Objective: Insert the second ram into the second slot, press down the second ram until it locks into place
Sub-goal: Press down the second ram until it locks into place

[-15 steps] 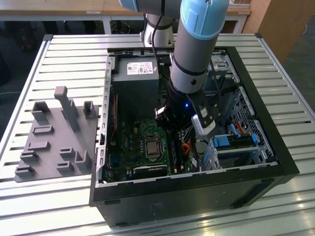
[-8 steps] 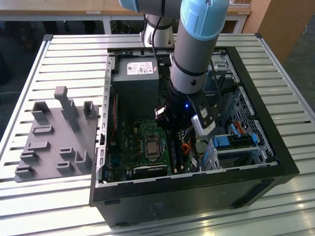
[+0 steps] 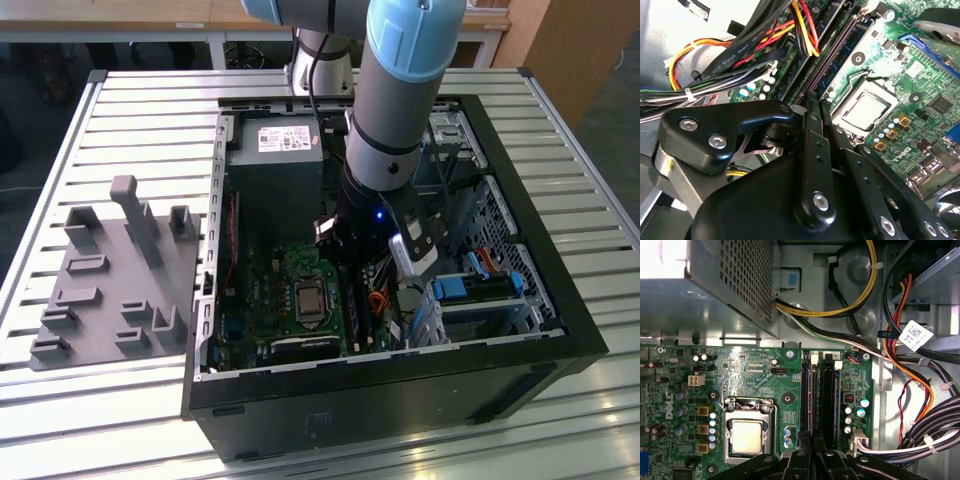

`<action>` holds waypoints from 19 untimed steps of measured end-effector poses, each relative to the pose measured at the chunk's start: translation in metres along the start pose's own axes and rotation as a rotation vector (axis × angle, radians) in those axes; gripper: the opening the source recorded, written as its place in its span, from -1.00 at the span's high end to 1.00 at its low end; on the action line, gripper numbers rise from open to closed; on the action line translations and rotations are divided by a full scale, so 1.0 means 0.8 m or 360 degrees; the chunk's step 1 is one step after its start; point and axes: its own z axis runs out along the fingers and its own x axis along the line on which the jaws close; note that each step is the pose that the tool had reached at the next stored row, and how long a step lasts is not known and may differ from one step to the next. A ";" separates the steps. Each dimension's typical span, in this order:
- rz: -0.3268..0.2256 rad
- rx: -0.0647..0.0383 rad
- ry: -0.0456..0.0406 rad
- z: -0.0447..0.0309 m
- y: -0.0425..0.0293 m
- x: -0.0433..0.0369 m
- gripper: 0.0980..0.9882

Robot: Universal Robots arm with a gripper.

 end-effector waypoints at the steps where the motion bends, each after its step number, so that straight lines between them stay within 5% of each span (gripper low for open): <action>1: 0.0001 0.0000 0.0000 0.0000 0.0000 0.000 0.91; 19: 0.0009 -0.0001 0.0006 -0.0002 -0.0020 0.000 0.91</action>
